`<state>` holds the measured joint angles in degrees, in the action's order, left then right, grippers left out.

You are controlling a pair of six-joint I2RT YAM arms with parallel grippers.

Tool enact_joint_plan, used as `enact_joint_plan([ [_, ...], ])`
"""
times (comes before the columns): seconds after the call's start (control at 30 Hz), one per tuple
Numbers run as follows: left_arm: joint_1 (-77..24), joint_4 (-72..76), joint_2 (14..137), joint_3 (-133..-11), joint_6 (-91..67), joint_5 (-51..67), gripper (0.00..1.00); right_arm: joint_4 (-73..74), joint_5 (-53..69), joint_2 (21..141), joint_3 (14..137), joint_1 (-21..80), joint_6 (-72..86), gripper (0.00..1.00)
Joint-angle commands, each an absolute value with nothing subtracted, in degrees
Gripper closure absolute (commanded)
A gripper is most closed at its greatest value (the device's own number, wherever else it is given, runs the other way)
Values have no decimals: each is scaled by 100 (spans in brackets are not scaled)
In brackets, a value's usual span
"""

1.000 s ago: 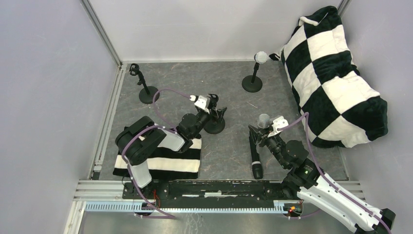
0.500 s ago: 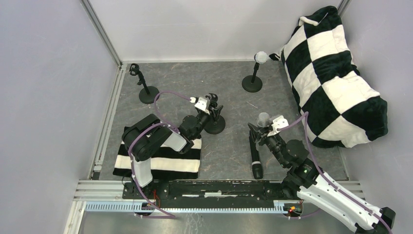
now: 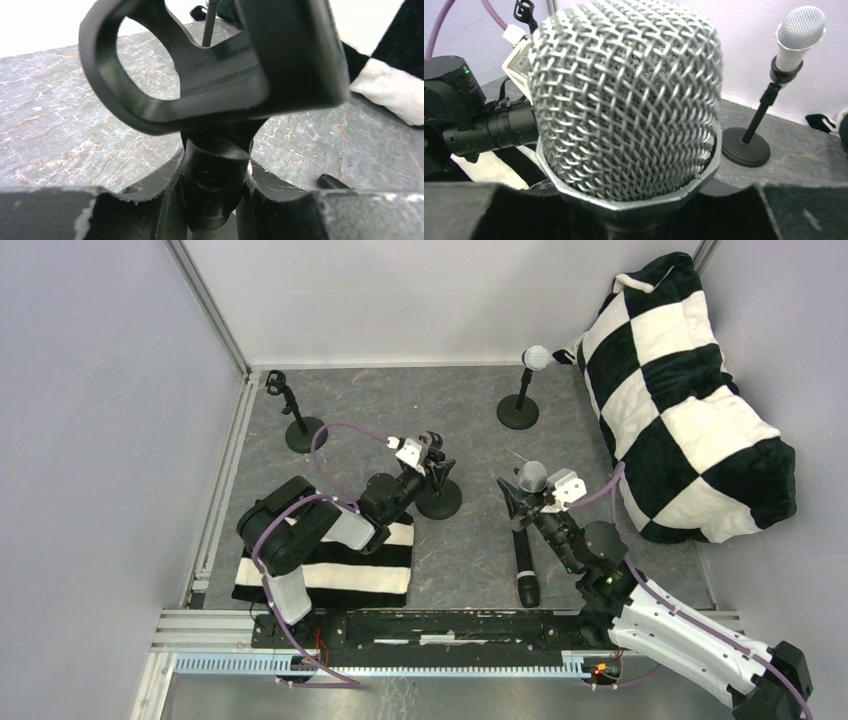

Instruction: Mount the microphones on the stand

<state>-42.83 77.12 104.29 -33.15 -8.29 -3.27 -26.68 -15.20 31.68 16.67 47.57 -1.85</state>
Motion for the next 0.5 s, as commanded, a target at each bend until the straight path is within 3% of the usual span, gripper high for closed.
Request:
enact_joint_plan([
  [0.0,-3893,7535,10052,-3311,-1773,712,98,-3650,-1262,3576,2191,4749,-249,100],
  [0.47,-3576,7157,9858,-3251,-2026,1228,98,-4770,-544,4486,2604,4748,-698,100],
])
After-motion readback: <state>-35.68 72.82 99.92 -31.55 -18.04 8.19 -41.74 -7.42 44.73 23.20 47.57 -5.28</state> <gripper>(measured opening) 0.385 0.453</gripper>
